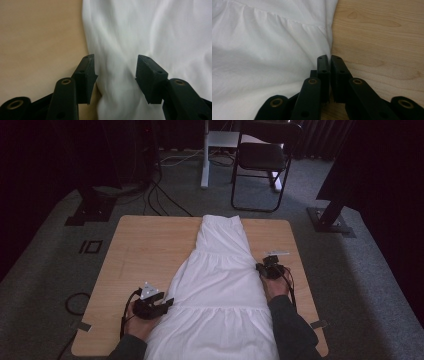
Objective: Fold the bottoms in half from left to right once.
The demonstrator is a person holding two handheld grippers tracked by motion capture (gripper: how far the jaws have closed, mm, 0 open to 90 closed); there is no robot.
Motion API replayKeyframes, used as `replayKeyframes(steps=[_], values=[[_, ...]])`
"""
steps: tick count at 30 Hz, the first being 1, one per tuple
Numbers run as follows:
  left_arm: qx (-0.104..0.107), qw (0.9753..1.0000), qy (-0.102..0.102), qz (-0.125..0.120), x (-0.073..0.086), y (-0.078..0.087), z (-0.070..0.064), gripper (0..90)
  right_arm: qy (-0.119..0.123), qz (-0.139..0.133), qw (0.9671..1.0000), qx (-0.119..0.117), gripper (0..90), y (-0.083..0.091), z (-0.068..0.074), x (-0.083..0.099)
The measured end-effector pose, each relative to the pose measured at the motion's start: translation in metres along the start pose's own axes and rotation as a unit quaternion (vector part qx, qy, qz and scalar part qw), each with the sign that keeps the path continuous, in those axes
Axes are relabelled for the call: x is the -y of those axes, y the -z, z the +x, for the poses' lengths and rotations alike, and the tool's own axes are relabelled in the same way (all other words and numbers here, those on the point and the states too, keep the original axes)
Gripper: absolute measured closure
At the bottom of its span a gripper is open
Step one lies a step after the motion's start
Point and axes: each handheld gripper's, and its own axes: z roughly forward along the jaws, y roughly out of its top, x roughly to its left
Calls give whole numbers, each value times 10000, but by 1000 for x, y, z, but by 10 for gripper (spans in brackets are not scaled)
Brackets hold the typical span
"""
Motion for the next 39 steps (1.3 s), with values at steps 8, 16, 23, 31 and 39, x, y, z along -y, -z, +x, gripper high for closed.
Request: replayKeyframes(steps=[8,16,23,31,39], values=[[59,9997,-153,-170,-89,-45,10,456,-47,48,10000,62,849,-2,3,-3],[-132,9982,-125,580,-94,-121,14,552,-83,10,9999,61,849,-3,3,-2],[125,9972,-240,691,-74,-109,15,844,-93,-36,9999,-19,851,4,8,7],[280,9980,-183,539,-25,-57,2,834,106,-20,9993,-363,850,42,34,50],[300,9975,-394,499,0,-30,-12,806,320,-21,9974,-648,808,81,47,81]])
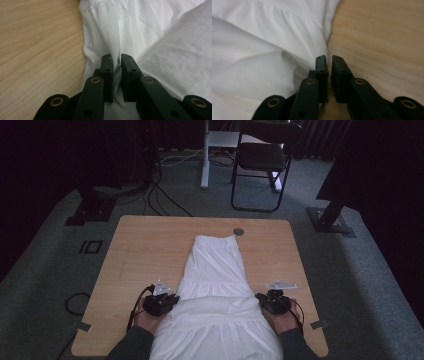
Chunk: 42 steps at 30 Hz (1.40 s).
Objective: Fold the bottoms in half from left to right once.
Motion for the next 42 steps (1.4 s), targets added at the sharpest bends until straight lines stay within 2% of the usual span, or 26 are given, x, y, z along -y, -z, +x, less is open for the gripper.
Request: replayKeyframes(steps=[4,6,10,14,16,18,23,24,25,26,27,28,30,32,33,35,36,37,38,40,41,42], values=[[30,10000,51,-53,-1,-3,2,792,34,-387,9991,-149,706,3,-6,-24],[35,9999,43,-91,-1,-4,2,788,192,-487,9985,-186,675,-5,-8,-42],[102,9997,105,-216,1,-5,4,775,165,-455,9982,-358,617,-39,-16,-81],[49,9997,50,-254,2,-5,2,756,10,-553,9967,-589,598,-69,-23,-115],[42,9997,26,-256,2,-5,1,750,-72,-510,9967,-634,584,-86,-25,-133],[42,9997,20,-258,2,-5,1,744,-129,-411,9968,-676,572,-97,-25,-143],[29,9997,-26,-258,2,-5,-1,710,-165,-119,9968,-772,549,-129,-21,-153],[70,9996,-19,-264,2,-6,-2,686,-152,-79,9968,-777,573,-134,-20,-153],[98,9996,-29,-267,2,-6,-2,658,-120,-15,9970,-770,668,-138,-18,-153],[103,9996,-45,-258,2,-6,-3,631,-31,77,9976,-694,773,-140,-17,-153],[89,9996,-72,-256,2,-6,-4,615,76,141,9985,-514,850,-139,-15,-154],[66,9996,-101,-248,2,-6,-5,608,212,96,9992,-331,875,-135,-14,-156],[64,9996,-93,-248,2,-6,-6,600,327,-218,9992,-1,885,-122,-15,-162],[73,9996,-59,-263,3,-6,-6,598,377,-481,9970,479,887,-108,-18,-167],[66,9996,-66,-255,3,-6,-6,598,303,-543,9957,684,887,-104,-22,-167],[48,9996,-83,-249,3,-5,-7,598,-108,-484,9963,706,886,-106,-33,-163],[43,9996,-102,-246,3,-5,-8,597,-201,-384,9965,714,884,-112,-36,-159],[43,9996,-102,-246,3,-5,-8,598,-201,-384,9965,714,884,-112,-36,-159],[31,9996,-111,-245,3,-5,-8,598,-231,-265,9969,706,878,-118,-38,-154],[26,9996,-140,-229,4,-5,-9,598,-359,-41,9974,622,762,-131,-40,-143],[25,9996,-135,-241,4,-5,-10,597,-509,10,9970,577,631,-133,-42,-139],[12,9996,-144,-241,4,-5,-10,597,-509,10,9970,577,631,-133,-42,-139]])
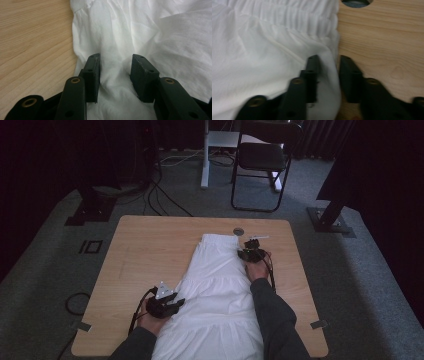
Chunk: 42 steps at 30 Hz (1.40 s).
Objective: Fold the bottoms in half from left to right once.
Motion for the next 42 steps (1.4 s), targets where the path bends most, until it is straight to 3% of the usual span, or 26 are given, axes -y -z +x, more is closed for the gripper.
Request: replayKeyframes(steps=[1,4,7,11,13,14,15,17,20,24,27,29,31,32,33,34,37,42], values=[[-14,10000,-18,4,0,0,-1,598,-323,-166,9993,60,550,8,0,0],[-33,10000,-21,5,1,1,-2,598,-377,-396,9985,-81,503,20,6,3],[-20,10000,1,3,3,3,-4,598,105,-415,9988,-229,487,32,25,12],[-33,10000,-48,14,9,9,-12,599,611,15,9979,-225,488,32,44,29],[-18,10000,-66,13,13,12,-16,599,864,268,9958,-161,480,29,51,41],[22,10000,-55,20,15,15,-19,599,864,268,9958,-161,480,29,51,41],[204,9998,12,68,19,20,-23,599,1009,214,9945,-186,480,33,54,47],[269,9996,25,98,20,25,-23,598,1044,224,9940,-223,479,35,56,49],[-12,9999,-60,-101,10,36,-18,499,1157,222,9927,-256,480,43,59,59],[-100,9988,132,-450,-30,44,2,468,1113,112,9935,-221,480,45,60,64],[-173,9985,24,-514,-69,26,14,433,1093,111,9937,-210,480,45,60,64],[-94,9988,35,-486,-93,4,20,425,1088,106,9938,-215,480,45,60,64],[-235,9990,40,-388,-111,-27,26,409,1092,92,9937,-221,480,45,60,64],[-235,9990,40,-388,-111,-27,26,396,1095,85,9937,-223,480,45,60,64],[-286,9991,83,-310,-115,-38,28,396,1095,85,9937,-223,480,45,60,64],[-423,9988,194,-150,-123,-64,34,372,1076,57,9939,-226,480,45,60,65],[-691,9971,324,81,-127,-93,41,342,1052,25,9942,-228,481,45,60,66],[-837,9950,463,273,-126,-113,51,294,1042,-34,9943,-218,482,45,60,68]])
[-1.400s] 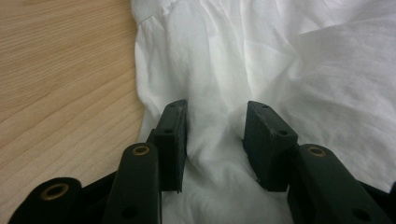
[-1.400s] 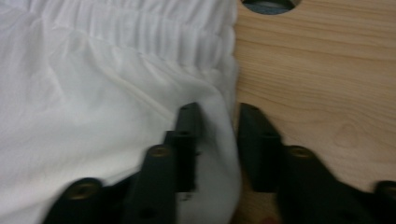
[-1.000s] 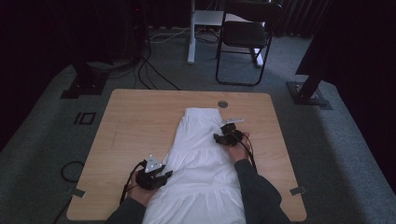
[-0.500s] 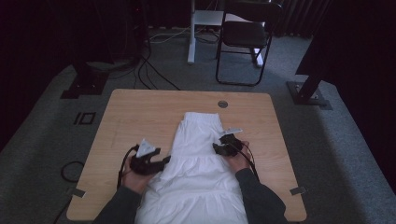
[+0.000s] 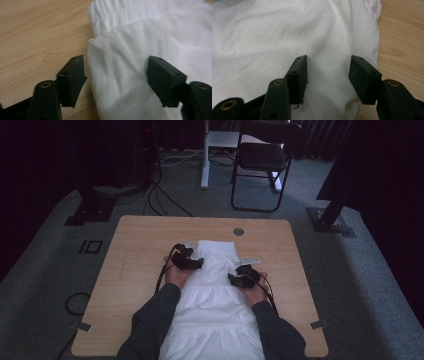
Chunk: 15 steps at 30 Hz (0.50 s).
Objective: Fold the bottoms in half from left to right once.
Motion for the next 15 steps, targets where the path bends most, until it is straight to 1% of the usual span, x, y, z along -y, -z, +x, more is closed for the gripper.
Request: replayKeyframes(steps=[2,3,4,6,8,10,15], values=[[44,9999,103,110,3,-6,4,294,-18,-30,10000,11,484,0,1,1],[58,9998,88,164,5,-8,4,294,-18,-43,10000,12,484,0,1,1],[40,10000,6,75,7,-8,4,291,-20,-54,10000,17,484,0,1,2],[46,10000,-49,64,8,-8,3,291,-25,-73,10000,22,484,0,1,2],[46,10000,-42,76,8,-8,3,297,-26,-86,10000,26,484,0,1,3],[64,9999,-41,76,8,-7,4,323,-25,-94,9999,27,484,0,1,3],[292,9995,-46,63,8,-4,3,532,-30,-111,9999,36,484,0,1,3]])
